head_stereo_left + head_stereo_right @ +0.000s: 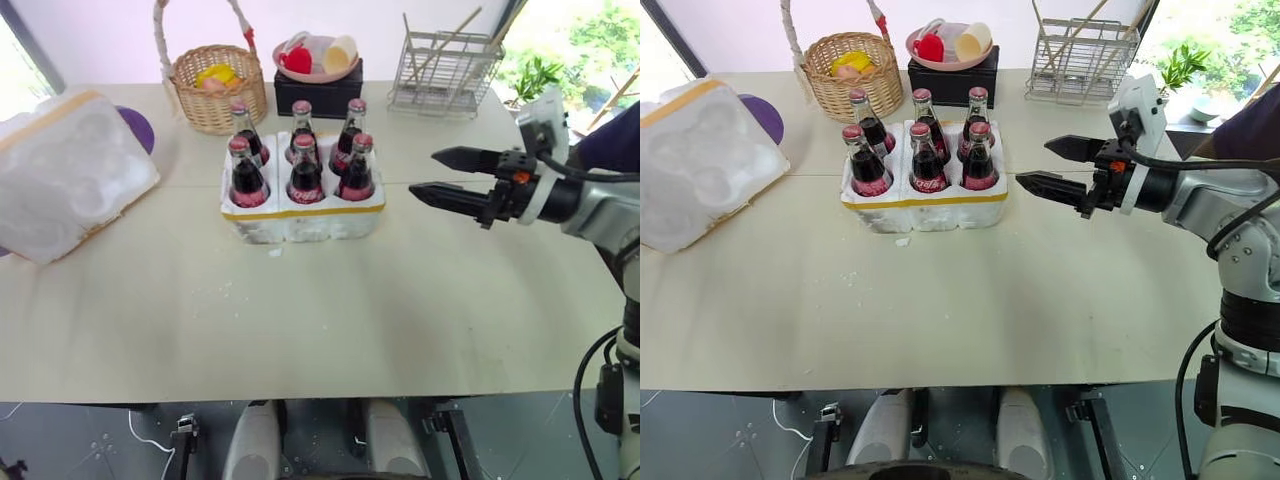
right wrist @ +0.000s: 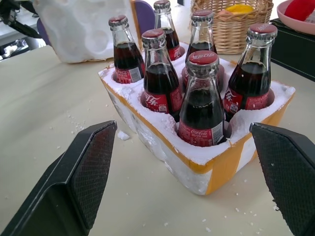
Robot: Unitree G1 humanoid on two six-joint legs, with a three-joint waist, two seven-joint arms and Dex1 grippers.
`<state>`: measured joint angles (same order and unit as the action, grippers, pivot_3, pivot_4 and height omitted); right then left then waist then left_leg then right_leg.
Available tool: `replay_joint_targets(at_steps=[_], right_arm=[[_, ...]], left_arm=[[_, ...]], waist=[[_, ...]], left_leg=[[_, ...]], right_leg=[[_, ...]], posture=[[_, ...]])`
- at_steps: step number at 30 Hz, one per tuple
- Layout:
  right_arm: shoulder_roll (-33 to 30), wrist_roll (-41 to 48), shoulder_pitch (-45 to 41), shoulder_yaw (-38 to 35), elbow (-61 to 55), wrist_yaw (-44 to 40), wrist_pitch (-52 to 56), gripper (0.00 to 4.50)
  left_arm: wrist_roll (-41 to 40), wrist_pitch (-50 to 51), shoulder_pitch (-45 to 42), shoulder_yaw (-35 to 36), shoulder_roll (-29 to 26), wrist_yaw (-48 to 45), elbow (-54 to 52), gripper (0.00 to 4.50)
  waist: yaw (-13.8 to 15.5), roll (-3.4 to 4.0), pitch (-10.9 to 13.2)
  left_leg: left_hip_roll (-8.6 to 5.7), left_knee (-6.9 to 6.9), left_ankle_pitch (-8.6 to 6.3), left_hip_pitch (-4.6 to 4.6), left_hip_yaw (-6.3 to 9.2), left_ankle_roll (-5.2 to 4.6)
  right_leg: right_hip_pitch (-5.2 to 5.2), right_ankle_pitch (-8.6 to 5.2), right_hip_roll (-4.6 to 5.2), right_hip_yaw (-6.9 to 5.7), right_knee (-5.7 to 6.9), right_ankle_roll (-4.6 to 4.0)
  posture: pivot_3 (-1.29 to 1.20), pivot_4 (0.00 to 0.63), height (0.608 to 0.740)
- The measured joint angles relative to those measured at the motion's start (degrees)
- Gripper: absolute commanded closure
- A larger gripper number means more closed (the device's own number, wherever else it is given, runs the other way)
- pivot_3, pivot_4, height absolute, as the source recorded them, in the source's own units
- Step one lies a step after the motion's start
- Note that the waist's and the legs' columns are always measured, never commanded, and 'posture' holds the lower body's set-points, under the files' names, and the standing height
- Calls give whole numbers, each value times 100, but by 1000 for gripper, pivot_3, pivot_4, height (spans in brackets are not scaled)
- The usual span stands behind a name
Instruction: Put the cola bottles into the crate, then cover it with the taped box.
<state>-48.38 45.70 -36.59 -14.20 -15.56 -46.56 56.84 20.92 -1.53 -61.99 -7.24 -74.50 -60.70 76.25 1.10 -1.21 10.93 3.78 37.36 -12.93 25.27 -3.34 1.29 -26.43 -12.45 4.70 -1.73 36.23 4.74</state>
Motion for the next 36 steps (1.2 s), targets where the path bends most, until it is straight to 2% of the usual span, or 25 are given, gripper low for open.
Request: replay_joint_targets(at_steps=[5,18,32,36], right_arm=[[-11,71,241,-161,-245,272,124,65],[282,54,483,-154,-391,706,1,65],[447,26,657,-54,-341,918,-69,65],[446,63,666,-69,-352,926,-69,65]], left_arm=[[74,6,-268,-4,117,-164,35,0],[206,443,-1091,-153,268,-1638,34,0],[527,379,-1658,-429,274,-1255,40,0],[678,308,-1497,-540,227,-1082,55,0]], waist=[[68,2,-1],[138,1,-1],[42,-6,2],[-27,-6,2]], left_leg=[[0,13,0,0,1,0],[-2,59,-2,12,15,-3],[0,60,-3,14,17,-5],[-1,60,-3,13,18,-6]], right_leg=[[6,1,0,0,1,-1],[27,1,0,-2,3,-5],[22,4,-3,-2,7,1],[22,5,-3,-2,11,2]], posture=[[0,150,740],[0,150,740],[0,150,740],[0,150,740]])
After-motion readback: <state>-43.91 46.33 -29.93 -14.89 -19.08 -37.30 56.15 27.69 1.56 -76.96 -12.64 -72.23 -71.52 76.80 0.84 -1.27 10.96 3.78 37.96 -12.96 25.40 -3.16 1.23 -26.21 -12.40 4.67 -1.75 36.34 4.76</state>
